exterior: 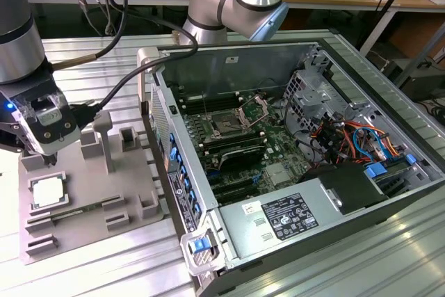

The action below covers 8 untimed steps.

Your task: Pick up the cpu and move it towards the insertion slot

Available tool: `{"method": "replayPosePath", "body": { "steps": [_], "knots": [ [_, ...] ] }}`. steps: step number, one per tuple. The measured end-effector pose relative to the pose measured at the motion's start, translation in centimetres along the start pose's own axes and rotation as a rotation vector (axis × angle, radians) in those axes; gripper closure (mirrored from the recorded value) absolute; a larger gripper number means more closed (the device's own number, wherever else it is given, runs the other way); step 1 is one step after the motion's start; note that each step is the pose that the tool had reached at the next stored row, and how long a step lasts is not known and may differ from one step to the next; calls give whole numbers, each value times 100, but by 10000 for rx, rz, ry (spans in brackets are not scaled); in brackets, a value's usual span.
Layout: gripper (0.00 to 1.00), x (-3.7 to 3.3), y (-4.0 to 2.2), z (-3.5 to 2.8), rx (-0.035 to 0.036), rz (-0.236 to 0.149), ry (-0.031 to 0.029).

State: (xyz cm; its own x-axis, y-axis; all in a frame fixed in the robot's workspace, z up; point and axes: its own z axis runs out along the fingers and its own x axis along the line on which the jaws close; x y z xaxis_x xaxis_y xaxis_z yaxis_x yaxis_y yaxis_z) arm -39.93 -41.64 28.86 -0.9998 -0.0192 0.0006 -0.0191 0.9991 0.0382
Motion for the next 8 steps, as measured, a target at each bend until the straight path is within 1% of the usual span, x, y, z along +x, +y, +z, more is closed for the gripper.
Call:
{"method": "replayPosePath", "body": {
  "steps": [8],
  "knots": [
    [89, 0, -1, 10, 0, 0, -1]
  ]
}}
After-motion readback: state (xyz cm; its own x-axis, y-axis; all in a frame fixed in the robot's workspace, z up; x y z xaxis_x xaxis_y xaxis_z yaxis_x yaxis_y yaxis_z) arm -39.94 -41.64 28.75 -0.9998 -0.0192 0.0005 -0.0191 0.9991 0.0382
